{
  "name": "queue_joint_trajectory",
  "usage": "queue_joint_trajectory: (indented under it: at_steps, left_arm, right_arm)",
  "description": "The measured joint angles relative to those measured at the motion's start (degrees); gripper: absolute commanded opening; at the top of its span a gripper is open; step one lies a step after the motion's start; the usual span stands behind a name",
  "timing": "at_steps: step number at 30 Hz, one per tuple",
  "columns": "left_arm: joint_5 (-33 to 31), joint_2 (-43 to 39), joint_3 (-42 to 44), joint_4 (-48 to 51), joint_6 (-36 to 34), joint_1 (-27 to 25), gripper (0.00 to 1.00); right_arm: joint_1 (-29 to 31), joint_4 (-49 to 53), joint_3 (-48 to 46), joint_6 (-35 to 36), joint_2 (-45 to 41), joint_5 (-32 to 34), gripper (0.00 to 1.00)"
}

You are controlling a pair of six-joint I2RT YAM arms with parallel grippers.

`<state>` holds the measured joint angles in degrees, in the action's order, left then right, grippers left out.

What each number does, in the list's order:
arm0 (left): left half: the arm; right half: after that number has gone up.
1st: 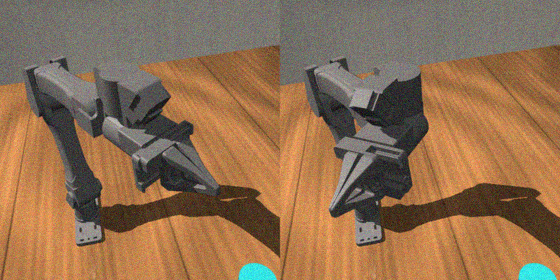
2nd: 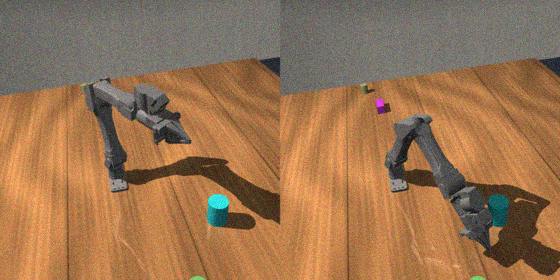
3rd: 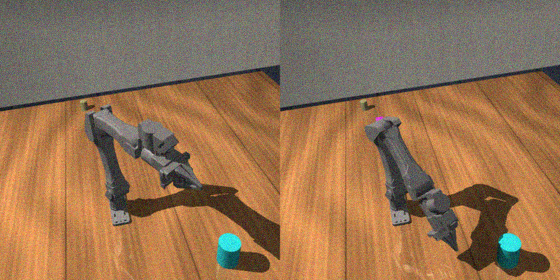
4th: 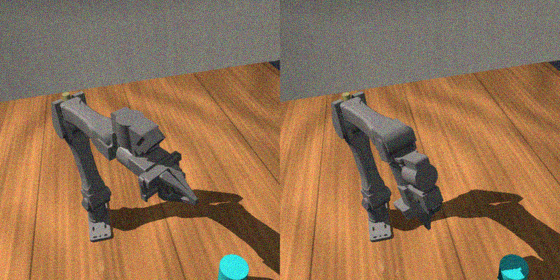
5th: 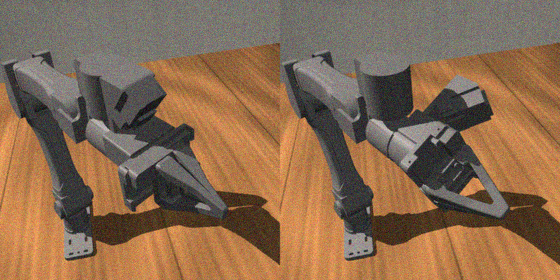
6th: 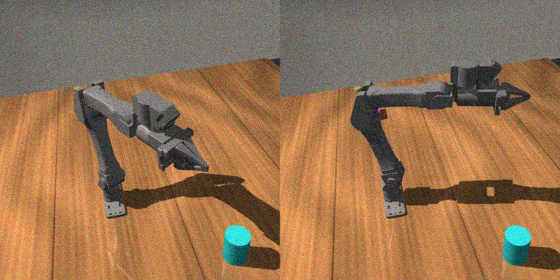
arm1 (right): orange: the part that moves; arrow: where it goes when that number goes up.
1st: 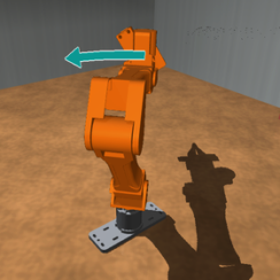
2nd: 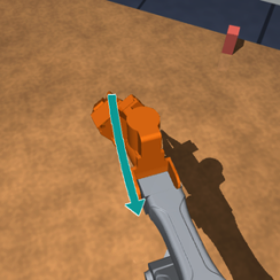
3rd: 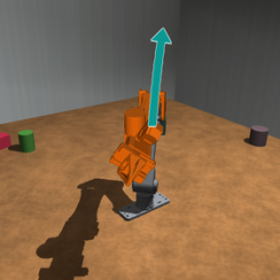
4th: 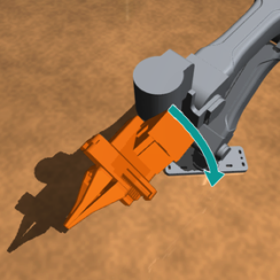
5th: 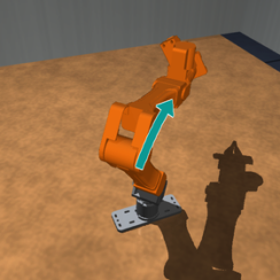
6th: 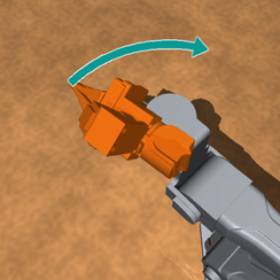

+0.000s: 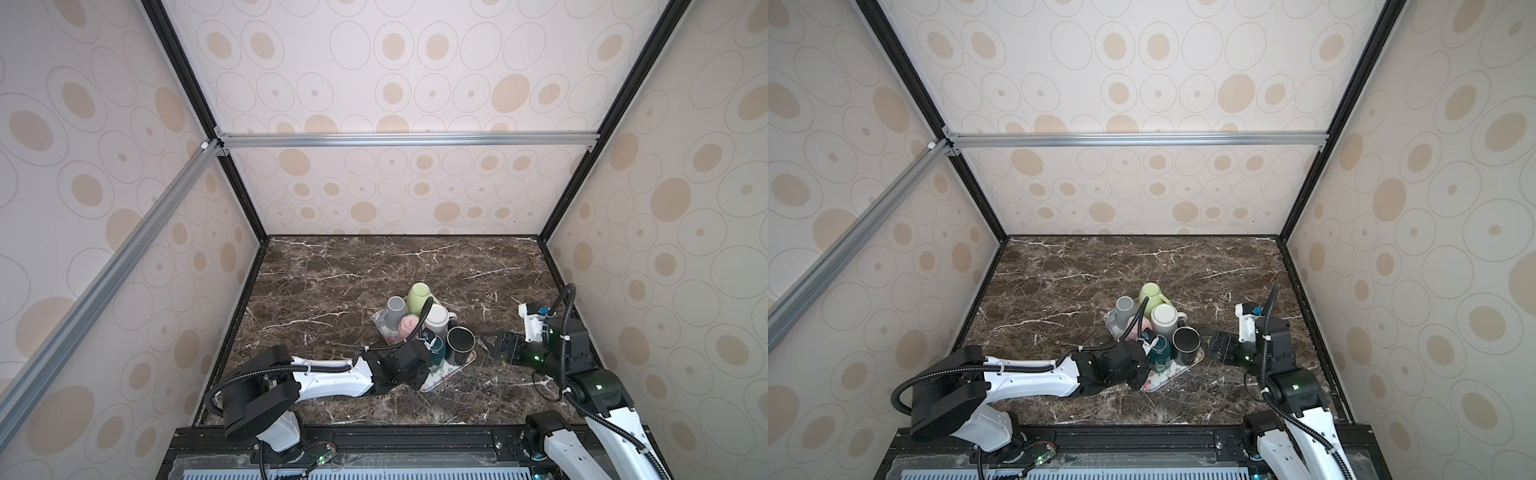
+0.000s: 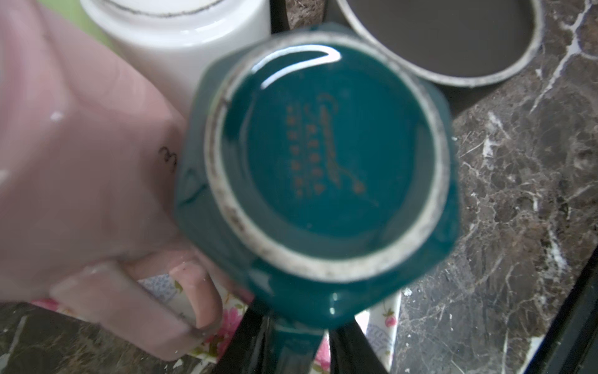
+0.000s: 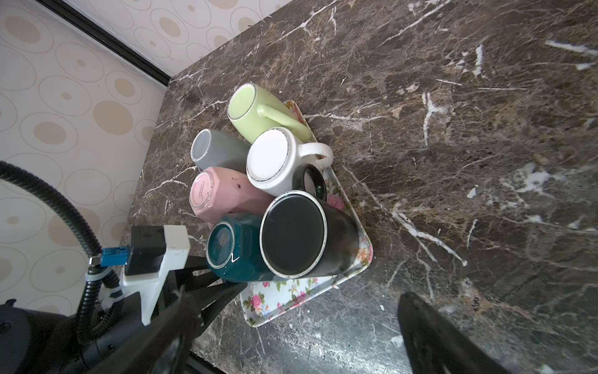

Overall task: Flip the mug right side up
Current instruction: 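Lift the teal mug off the tray with the left gripper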

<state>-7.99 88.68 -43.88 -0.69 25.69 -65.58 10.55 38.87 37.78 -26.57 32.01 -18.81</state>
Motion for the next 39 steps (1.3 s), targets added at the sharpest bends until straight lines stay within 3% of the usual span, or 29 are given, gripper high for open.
queue_joint_trajectory:
  at_steps: [11,14,20,23,31,39]
  left_arm:
    - [-1.62,0.44,-2.38,3.65,-0.02,-0.87,0.26]
    - [-1.73,0.44,-2.64,4.28,0.07,-0.98,0.19]
    - [-1.75,0.85,-3.52,5.62,0.26,-1.11,0.22]
    - [-1.7,1.18,-3.74,6.19,0.44,-1.14,0.13]
    - [-1.77,1.22,-4.17,6.73,0.72,-1.22,0.16]
    - [-1.79,1.27,-4.61,7.41,1.55,-1.22,0.0]
  right_arm:
    - [0.0,0.74,-0.17,-0.02,-1.4,0.87,1.0]
    - [0.0,0.87,-0.44,-0.02,-1.66,1.01,1.0]
    - [0.0,1.84,-0.96,0.0,-2.21,1.05,1.0]
    - [0.0,2.32,-0.96,0.0,-2.6,1.05,1.0]
    - [0.0,2.62,-0.96,0.0,-3.17,1.05,1.0]
    - [0.0,2.82,-1.14,-0.04,-3.74,1.05,1.0]
